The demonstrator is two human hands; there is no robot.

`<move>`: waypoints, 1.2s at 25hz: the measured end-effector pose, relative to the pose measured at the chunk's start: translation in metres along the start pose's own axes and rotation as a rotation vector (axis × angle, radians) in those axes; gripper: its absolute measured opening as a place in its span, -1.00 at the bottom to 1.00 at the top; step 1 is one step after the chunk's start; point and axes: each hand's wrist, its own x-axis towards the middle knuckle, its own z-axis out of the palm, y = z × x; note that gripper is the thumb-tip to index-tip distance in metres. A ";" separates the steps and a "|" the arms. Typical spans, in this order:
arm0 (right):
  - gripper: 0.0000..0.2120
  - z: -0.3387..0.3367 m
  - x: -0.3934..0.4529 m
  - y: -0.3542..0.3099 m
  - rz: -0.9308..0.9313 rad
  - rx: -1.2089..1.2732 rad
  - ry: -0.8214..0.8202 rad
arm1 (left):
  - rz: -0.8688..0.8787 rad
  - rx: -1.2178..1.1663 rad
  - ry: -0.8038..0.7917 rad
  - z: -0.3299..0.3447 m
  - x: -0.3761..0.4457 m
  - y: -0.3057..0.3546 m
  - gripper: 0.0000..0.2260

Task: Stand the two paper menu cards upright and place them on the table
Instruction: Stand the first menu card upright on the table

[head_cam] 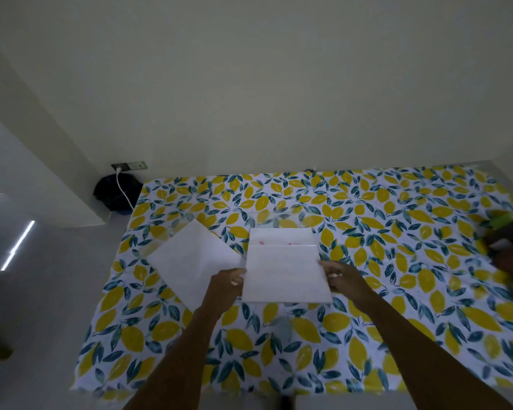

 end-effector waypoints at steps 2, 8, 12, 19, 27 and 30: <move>-0.63 -0.006 -0.025 -0.003 -0.012 0.053 -0.005 | 0.106 0.004 0.037 0.001 -0.019 -0.001 -0.82; -0.61 -0.026 -0.060 -0.011 -0.093 0.000 0.041 | 0.245 -0.015 0.125 -0.002 -0.050 0.021 -0.79; -0.74 -0.039 -0.055 -0.034 -0.210 -0.191 0.103 | 0.178 -0.104 0.212 -0.006 -0.045 0.041 -0.78; -0.89 -0.056 -0.002 -0.081 -0.404 -0.326 0.159 | 0.131 0.002 0.339 -0.031 0.007 0.081 -0.78; -0.89 -0.051 0.079 -0.110 -0.444 -0.298 0.158 | -0.025 -0.027 0.483 -0.042 0.085 0.093 -0.78; -0.83 -0.051 0.102 -0.112 -0.470 -0.303 0.158 | -0.053 -0.014 0.480 -0.039 0.105 0.096 -0.85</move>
